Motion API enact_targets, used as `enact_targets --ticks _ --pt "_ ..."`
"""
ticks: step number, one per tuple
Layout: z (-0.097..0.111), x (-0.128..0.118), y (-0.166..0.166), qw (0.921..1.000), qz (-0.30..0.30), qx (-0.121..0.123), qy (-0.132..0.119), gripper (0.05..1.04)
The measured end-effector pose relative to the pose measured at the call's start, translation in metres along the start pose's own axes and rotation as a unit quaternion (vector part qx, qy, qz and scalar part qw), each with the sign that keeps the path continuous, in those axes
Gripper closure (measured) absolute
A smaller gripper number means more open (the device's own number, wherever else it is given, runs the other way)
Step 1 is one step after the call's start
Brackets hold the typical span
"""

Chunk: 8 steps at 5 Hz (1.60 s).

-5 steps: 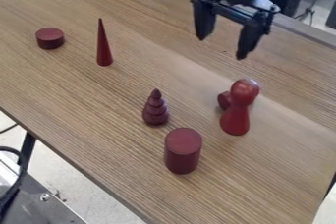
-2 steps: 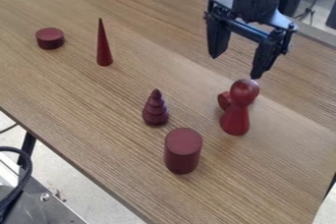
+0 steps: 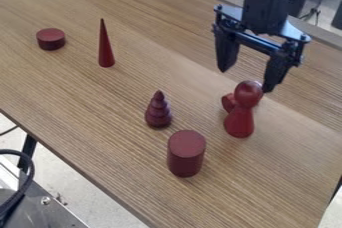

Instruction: Moved the object next to the cone

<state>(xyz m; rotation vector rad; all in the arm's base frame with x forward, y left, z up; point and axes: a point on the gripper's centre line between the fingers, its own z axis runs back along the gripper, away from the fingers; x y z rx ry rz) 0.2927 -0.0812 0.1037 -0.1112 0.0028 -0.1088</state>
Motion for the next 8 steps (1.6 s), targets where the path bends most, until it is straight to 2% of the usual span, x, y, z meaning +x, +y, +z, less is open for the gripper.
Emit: enact_targets --ticks 1,2,3,4,5,6,8 --pt "-0.014 0.0 -0.006 0.9997 -0.005 -0.011 0.02 0.083" --pt "-0.022 0.001 -0.01 0.9994 -0.012 -0.011 0.029 0.083" --pt "-0.027 0.005 -0.01 0.9994 -0.011 -0.009 0.031 0.083" --pt "-0.031 0.009 -0.01 0.9997 -0.006 -0.01 0.02 0.107" --pt "-0.035 0.01 -0.011 0.9998 -0.002 -0.013 0.017 0.28" --pt "-0.039 0.009 -0.01 0.9998 0.006 -0.013 0.015 0.502" --pt "-0.039 0.008 -0.008 0.9996 0.02 -0.008 0.016 0.51"
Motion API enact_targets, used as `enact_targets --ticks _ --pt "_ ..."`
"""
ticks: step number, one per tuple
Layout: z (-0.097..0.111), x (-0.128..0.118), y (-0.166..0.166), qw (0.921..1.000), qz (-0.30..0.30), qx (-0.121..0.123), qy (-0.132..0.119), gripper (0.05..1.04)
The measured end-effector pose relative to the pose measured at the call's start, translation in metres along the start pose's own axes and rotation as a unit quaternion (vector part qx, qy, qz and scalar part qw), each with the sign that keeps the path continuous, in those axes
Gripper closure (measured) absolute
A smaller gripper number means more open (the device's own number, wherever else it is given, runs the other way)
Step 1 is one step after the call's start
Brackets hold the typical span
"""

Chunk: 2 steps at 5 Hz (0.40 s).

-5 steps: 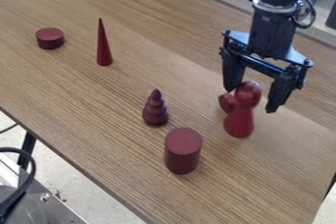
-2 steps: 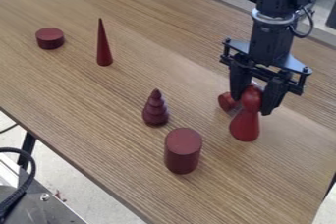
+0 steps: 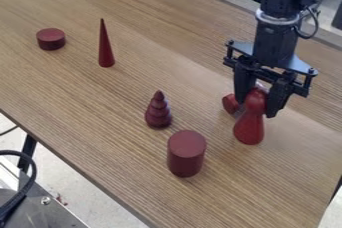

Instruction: Moved the object next to the cone

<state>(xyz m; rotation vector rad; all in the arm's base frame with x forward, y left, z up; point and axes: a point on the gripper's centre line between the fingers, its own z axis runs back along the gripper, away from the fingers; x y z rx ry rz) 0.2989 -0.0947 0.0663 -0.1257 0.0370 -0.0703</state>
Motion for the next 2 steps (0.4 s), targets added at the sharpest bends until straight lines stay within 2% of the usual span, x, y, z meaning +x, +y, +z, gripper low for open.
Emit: enact_targets --ticks 1,2 --pt "0.004 -0.007 0.006 0.9998 0.01 0.016 -0.003 0.51" --pt "0.027 -0.009 0.013 0.9987 0.026 0.031 -0.033 0.51"
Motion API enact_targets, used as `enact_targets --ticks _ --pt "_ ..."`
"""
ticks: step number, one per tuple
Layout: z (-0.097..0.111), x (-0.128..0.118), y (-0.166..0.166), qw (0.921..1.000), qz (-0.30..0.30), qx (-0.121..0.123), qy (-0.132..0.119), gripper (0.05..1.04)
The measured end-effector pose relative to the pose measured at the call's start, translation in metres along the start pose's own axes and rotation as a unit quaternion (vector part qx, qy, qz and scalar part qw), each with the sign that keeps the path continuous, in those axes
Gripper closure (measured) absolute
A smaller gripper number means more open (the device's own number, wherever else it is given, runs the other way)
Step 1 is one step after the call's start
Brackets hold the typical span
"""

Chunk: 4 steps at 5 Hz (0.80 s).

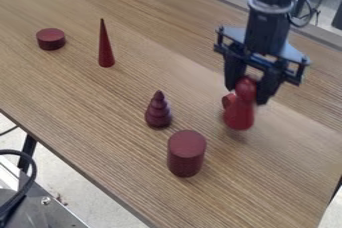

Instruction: Moved the object next to the cone

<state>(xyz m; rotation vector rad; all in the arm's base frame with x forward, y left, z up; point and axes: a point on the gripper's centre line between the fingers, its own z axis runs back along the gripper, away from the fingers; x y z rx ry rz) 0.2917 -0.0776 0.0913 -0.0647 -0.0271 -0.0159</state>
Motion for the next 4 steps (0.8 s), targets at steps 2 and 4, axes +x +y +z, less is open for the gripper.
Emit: enact_targets --ticks 2,4 --pt "0.028 0.001 0.039 0.9976 0.048 0.028 -0.041 0.511" --pt "0.034 0.013 0.074 0.9947 0.079 0.031 -0.059 0.511"
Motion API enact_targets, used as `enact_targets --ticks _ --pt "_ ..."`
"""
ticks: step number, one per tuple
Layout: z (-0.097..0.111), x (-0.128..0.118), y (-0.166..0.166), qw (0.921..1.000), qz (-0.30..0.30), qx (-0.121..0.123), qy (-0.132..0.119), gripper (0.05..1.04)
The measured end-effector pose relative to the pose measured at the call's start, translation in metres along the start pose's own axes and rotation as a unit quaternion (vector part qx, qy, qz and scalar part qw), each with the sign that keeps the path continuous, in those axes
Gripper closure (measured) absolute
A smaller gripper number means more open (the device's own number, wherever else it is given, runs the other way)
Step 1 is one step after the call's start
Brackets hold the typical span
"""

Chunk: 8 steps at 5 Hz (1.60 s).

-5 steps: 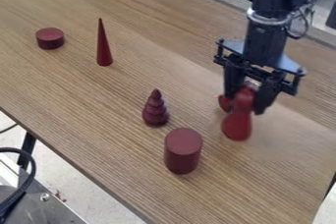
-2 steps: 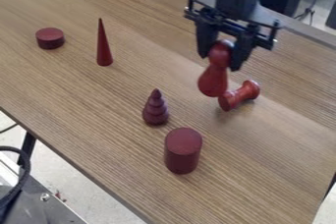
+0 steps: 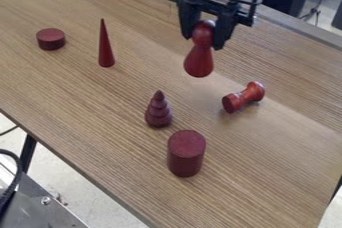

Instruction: Moved the object next to the cone

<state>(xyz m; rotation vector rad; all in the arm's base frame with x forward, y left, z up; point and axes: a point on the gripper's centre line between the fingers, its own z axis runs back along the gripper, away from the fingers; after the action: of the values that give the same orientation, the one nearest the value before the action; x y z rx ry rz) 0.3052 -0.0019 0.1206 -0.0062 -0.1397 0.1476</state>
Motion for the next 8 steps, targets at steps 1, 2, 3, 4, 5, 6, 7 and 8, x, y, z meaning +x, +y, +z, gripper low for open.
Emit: enact_targets --ticks 1,2,3,4,5,6,7,8 --pt "0.0 0.01 0.014 0.9998 0.017 -0.007 -0.008 0.511" --pt "-0.001 0.014 0.029 0.9994 0.034 -0.002 -0.01 0.511" --pt "-0.007 0.016 0.039 0.9986 0.051 0.008 -0.007 0.511" --pt "-0.011 0.016 0.047 0.9979 0.064 0.01 -0.003 0.511" --pt "-0.014 0.02 0.065 0.9963 0.085 0.013 -0.001 0.511" --pt "-0.018 0.02 0.08 0.9943 0.107 0.009 0.001 0.511" --pt "-0.027 0.019 0.092 0.9915 0.129 0.012 0.009 0.511" --pt "-0.042 0.02 0.098 0.9879 0.15 0.013 0.035 0.511"
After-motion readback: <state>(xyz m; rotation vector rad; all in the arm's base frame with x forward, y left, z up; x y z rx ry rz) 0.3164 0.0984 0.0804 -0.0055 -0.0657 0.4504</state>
